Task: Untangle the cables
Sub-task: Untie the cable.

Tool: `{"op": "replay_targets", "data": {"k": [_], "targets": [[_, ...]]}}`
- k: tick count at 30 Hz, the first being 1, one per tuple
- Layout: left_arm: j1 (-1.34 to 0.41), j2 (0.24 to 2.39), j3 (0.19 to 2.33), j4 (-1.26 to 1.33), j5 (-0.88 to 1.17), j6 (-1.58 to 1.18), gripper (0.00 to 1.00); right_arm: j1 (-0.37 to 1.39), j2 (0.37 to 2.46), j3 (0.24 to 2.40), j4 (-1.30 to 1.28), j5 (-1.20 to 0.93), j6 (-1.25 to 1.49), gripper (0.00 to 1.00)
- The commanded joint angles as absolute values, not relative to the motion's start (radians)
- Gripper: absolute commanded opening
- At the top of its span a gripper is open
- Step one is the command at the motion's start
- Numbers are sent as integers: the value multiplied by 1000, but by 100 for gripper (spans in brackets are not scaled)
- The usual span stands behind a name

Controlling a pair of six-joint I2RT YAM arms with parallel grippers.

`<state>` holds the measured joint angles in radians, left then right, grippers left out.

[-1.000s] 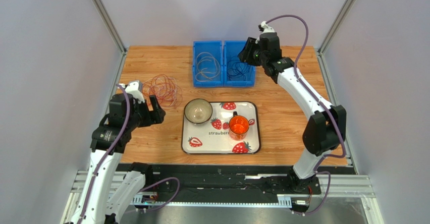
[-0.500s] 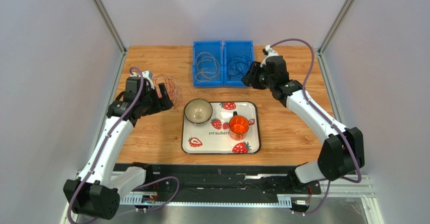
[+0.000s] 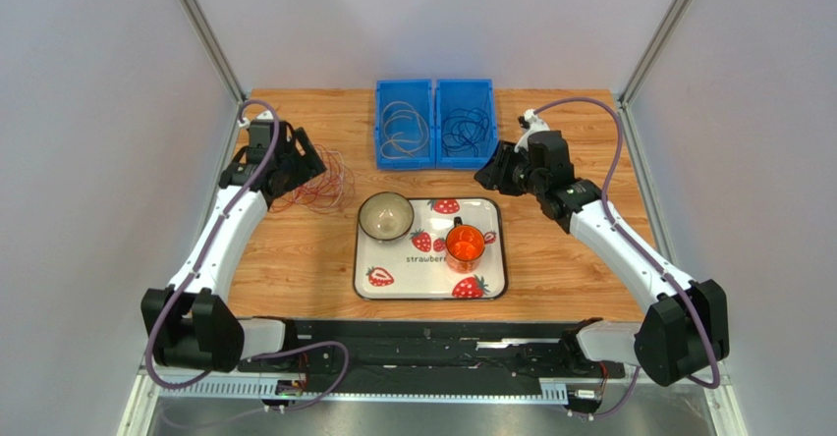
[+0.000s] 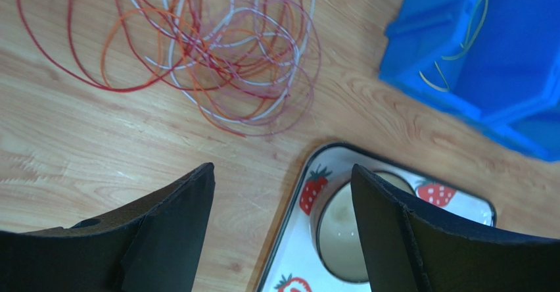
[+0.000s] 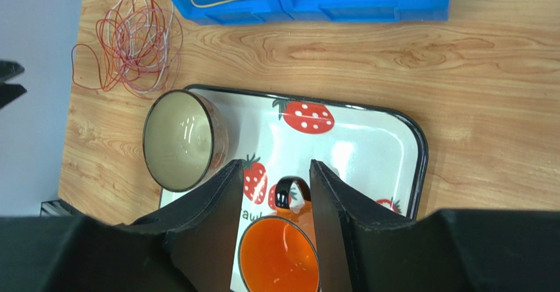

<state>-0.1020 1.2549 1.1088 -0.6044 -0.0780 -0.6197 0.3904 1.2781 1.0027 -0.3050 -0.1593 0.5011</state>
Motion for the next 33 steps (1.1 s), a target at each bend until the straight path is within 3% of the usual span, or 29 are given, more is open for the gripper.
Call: {"op": "replay_targets", "data": {"k": [1,8,17,27,33], "targets": [[-29,1314,1177,-598,-155,-692,84,397,1217,971,-291,-176,511,45],[150,1227,1007,-514,-153,-781,82,405,1207,942,-288,-195,512,45],[219,1120,831,-408,-262,-884,82,420,1246,939,-264,-213,523,44],[291,1300,850,-301,-218,-896,81,420,1264,948,-258,-222,523,44],[310,1440,899,-255,-192,-894,75,420,1266,948,-256,-224,522,44]]}}
